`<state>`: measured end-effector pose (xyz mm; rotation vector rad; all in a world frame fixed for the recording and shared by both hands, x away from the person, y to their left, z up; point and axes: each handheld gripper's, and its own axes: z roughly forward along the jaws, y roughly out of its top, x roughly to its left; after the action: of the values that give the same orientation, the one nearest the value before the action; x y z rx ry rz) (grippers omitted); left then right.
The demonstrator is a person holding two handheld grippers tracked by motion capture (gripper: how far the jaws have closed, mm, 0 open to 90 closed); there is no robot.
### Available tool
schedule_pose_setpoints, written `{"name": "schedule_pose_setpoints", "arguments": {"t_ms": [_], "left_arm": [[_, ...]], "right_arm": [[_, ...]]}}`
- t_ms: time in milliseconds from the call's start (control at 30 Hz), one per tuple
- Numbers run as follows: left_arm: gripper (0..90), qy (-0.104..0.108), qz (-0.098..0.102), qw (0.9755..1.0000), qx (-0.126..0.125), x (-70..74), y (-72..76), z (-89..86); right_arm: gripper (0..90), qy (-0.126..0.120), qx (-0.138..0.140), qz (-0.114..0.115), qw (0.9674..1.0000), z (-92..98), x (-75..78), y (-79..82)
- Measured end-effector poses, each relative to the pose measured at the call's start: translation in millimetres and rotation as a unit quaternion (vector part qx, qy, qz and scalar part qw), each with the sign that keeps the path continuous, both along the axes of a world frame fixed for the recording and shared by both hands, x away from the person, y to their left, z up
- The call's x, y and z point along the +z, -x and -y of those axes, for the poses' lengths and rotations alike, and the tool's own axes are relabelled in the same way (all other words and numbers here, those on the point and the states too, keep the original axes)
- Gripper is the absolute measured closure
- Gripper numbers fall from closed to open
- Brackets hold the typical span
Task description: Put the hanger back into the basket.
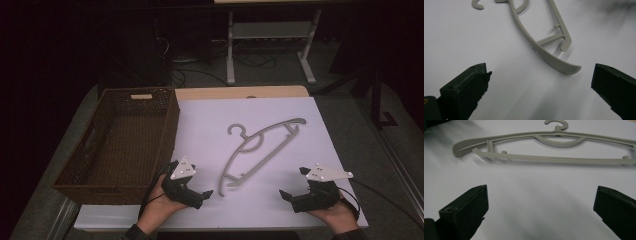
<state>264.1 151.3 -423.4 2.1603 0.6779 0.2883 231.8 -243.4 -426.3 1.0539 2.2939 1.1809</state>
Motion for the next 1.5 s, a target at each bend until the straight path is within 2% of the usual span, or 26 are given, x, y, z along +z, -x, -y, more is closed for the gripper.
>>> {"name": "schedule_pose_setpoints", "arguments": {"t_ms": [367, 567, 767, 933, 1100, 1133, 1167, 1200, 1233, 1333, 1500], "left_arm": [[0.6, 0.003, -0.001, 1.0000, -0.001, 0.1, -0.6, -0.1], [0.6, 0.007, -0.001, 1.0000, -0.001, 0.9, -0.7, -0.1], [0.6, 0.008, -0.002, 1.0000, 0.000, 1.3, -1.3, 0.0], [0.6, 0.008, -0.002, 1.0000, -0.001, 0.7, -1.5, 0.6], [0.6, 0.007, -0.002, 1.0000, -0.001, 0.7, -1.5, 0.3], [0.6, 0.007, -0.002, 1.0000, -0.001, 0.7, -1.5, 0.3], [0.6, 0.007, -0.002, 1.0000, -0.001, 0.8, -1.4, 0.3], [0.6, 0.009, -0.002, 1.0000, -0.001, 0.9, -1.4, 0.3], [0.6, 0.009, -0.002, 1.0000, -0.001, 0.9, -1.4, 0.3], [0.6, 0.009, -0.003, 1.0000, -0.001, 0.9, -1.4, 0.3], [0.6, 0.008, -0.003, 1.0000, 0.000, 0.6, -1.5, 0.3]], "right_arm": [[0.2, 0.006, 0.000, -0.009, 0.9999, -3.6, 1.3, -8.1], [6.1, 0.003, -0.005, -0.010, 0.9999, -4.9, 8.3, -19.5], [15.8, 0.003, -0.007, -0.015, 0.9999, -7.5, 13.9, -31.0], [29.7, 0.003, -0.009, -0.011, 0.9999, -9.2, 16.2, -45.0], [43.4, -0.002, -0.005, -0.013, 0.9999, -11.8, 13.6, -58.2], [48.3, -0.003, -0.004, -0.014, 0.9999, -13.5, 12.9, -63.4], [48.3, -0.003, -0.004, -0.014, 0.9999, -13.5, 12.9, -63.4], [53.4, -0.005, -0.003, -0.014, 0.9999, -15.8, 12.2, -68.3], [53.4, -0.005, -0.003, -0.014, 0.9999, -15.8, 12.2, -68.3], [62.8, -0.005, 0.002, -0.014, 0.9999, -20.6, 9.6, -77.0], [70.6, -0.001, 0.005, -0.017, 0.9998, -24.8, 5.5, -85.2]]}}
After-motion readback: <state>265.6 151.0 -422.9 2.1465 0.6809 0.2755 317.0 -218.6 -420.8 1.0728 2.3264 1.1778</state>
